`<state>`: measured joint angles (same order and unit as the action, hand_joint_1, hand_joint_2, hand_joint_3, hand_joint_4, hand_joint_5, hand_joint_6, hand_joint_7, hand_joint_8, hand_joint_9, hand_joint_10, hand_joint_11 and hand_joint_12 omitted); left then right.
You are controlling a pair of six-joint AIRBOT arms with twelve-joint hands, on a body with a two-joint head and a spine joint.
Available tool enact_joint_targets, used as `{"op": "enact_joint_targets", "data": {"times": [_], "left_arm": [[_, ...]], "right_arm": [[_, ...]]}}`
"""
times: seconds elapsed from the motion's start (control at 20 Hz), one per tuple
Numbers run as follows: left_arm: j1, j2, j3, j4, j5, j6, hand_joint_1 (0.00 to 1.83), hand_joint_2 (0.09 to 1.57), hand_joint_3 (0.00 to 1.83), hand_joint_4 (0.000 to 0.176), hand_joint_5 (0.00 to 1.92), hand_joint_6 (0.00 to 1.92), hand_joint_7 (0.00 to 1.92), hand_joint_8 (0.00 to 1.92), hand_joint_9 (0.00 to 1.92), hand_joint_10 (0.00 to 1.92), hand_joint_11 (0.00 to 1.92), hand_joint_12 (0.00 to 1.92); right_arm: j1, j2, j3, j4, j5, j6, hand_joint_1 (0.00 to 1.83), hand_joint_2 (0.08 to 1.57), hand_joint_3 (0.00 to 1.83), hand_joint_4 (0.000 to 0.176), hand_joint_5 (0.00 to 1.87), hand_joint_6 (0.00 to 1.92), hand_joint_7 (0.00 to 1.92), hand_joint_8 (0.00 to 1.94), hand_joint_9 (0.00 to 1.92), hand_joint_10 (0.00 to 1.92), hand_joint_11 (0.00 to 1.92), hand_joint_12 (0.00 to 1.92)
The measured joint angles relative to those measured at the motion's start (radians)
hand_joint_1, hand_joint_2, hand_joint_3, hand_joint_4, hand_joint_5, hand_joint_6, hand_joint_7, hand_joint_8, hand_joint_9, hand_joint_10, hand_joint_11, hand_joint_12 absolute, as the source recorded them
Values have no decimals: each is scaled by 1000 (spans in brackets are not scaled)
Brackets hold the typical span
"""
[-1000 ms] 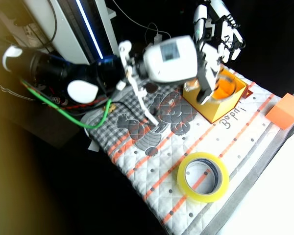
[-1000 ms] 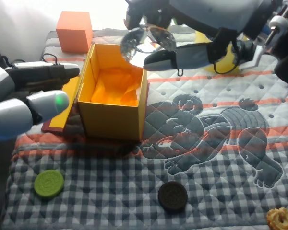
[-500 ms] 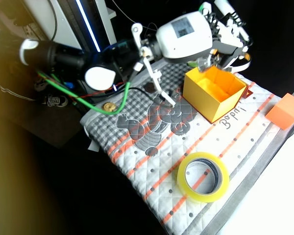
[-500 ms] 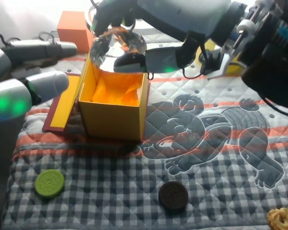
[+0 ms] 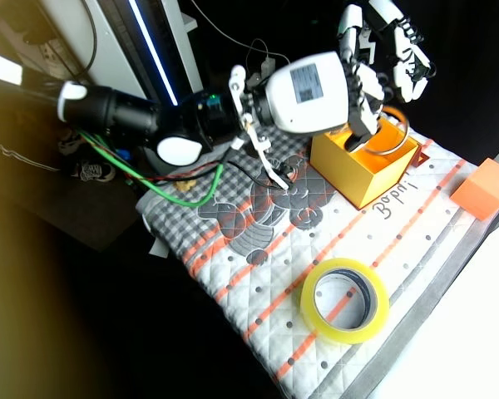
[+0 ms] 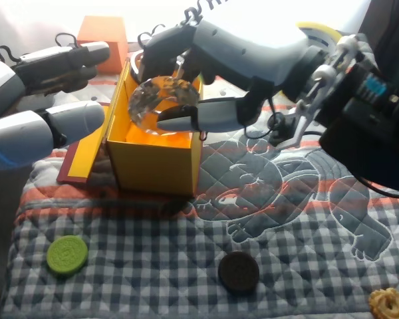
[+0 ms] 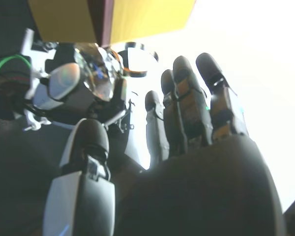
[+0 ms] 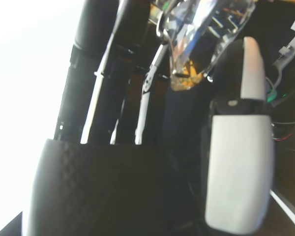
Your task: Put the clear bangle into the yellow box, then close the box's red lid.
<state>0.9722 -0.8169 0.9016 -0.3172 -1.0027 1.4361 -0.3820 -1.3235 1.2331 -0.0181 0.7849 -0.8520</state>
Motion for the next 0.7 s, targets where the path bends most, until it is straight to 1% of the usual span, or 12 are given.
{"op": "enact_joint_targets", "data": {"times": [0.1,0.15,0.2,0.25,0.3,0.35,0.4,0.45,0.5,0.55,0.65,0.7], "left_arm": [[-5,-2,2,2,2,0,408,1191,3,131,444,5,452,0,453,0,0,849],[-9,-3,6,1,2,1,416,1188,1,130,447,4,454,1,447,1,0,845],[-8,-3,8,1,0,0,438,1181,0,122,468,9,465,4,451,2,0,855],[-8,-3,8,-2,1,0,451,1175,0,123,476,9,465,3,458,4,0,862],[-8,-4,8,-1,1,0,481,1170,0,116,481,6,466,2,465,4,0,900],[-8,-4,8,0,1,0,444,1182,1,123,455,3,444,1,439,3,0,837],[-8,-4,8,2,1,0,447,1180,0,127,432,1,441,1,440,3,0,803],[-8,-4,8,1,1,0,469,1177,0,127,415,1,439,0,445,5,0,803],[-8,-4,8,-1,1,0,485,1178,0,123,410,0,439,0,452,5,0,829],[-8,-4,8,-1,1,0,460,1186,3,124,426,5,437,0,465,8,12,844],[-8,-3,5,-1,2,1,430,1201,7,121,492,23,457,6,483,11,37,854],[-8,5,-6,-3,2,0,335,1223,13,125,495,17,450,2,470,4,18,849]], "right_arm": [[0,-7,0,-1,3,0,1231,1152,0,0,777,1186,1055,962,1163,0,728,877],[0,-8,0,-1,3,0,1056,1131,0,0,617,436,811,385,1023,1,693,955],[-4,-8,0,2,7,0,969,1110,0,0,552,127,678,121,878,0,617,986],[-8,-8,0,6,16,2,837,1081,0,3,357,25,472,23,734,0,618,1120],[-8,-8,0,10,20,2,735,1064,0,39,235,4,358,4,640,0,516,1201],[-8,-8,3,13,34,3,624,1041,0,68,95,0,237,0,545,0,424,1261],[-8,-5,3,19,48,3,538,1038,0,73,18,0,149,0,343,0,84,1273],[-8,0,3,18,49,3,456,1042,1,80,3,0,64,0,205,0,16,1079],[-8,4,3,18,48,3,433,1051,2,84,0,0,30,11,156,12,2,868],[-8,10,3,16,47,3,433,1044,0,102,0,0,12,4,120,3,0,759],[-12,41,-2,13,52,3,348,1058,2,99,0,0,0,0,104,3,0,784],[-22,68,-11,13,58,3,279,1052,0,124,0,0,0,0,53,0,0,729]]}}
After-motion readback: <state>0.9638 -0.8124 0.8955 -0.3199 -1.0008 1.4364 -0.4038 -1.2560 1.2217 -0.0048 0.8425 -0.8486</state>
